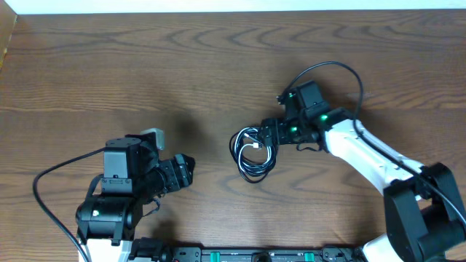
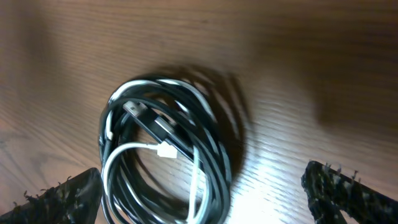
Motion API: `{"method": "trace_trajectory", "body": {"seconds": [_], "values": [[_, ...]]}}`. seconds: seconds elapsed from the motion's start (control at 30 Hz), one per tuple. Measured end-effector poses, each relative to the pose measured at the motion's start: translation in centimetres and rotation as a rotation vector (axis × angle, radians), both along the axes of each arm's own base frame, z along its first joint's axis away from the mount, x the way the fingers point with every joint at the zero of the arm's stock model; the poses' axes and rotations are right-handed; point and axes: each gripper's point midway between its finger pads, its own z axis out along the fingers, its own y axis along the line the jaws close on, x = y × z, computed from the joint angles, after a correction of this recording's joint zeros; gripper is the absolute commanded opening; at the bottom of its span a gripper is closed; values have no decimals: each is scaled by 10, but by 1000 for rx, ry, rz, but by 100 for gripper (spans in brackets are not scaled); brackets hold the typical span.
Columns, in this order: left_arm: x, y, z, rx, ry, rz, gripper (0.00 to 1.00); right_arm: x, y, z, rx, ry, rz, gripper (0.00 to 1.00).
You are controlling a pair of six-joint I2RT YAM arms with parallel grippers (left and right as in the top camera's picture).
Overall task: Untangle cables
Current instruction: 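Move both grippers toward the coiled black and white cables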
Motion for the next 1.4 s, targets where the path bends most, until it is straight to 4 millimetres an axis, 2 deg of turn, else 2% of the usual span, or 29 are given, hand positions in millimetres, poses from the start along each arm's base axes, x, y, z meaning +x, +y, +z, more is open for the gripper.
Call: {"method": "trace_trajectory", "body": {"seconds": [0.1,0.23,0.4,0.47,0.53,0.63,0.7,0.77,0.87,1.07,1.23,1.4], "values": [[-5,-17,6,-72,-10,-87,77,6,11,2,17,-38,9,99],[-3,-35,7,-126,-10,-179,71,30,22,19,56,-180,33,99],[22,-45,-28,-15,53,-209,66,53,14,38,59,-253,23,97],[33,-58,-39,7,56,-230,66,58,9,50,45,-261,27,98],[39,-71,-53,35,82,-243,66,63,5,72,29,-280,33,99],[45,-84,-68,76,93,-245,63,62,-2,91,-14,-279,32,99],[47,-93,-81,105,113,-246,62,61,-8,97,-48,-275,26,99],[44,-98,-99,155,156,-234,62,58,-15,96,-90,-260,16,99],[43,-95,-115,212,193,-179,61,52,-28,88,-158,-225,-2,99],[44,-95,-125,234,222,-89,61,46,-44,79,-225,-181,-36,99],[49,-120,-131,212,178,-105,61,44,-48,78,-222,-159,-63,99],[46,-131,-139,214,181,-129,61,38,-50,75,-231,-128,-61,99]]}}
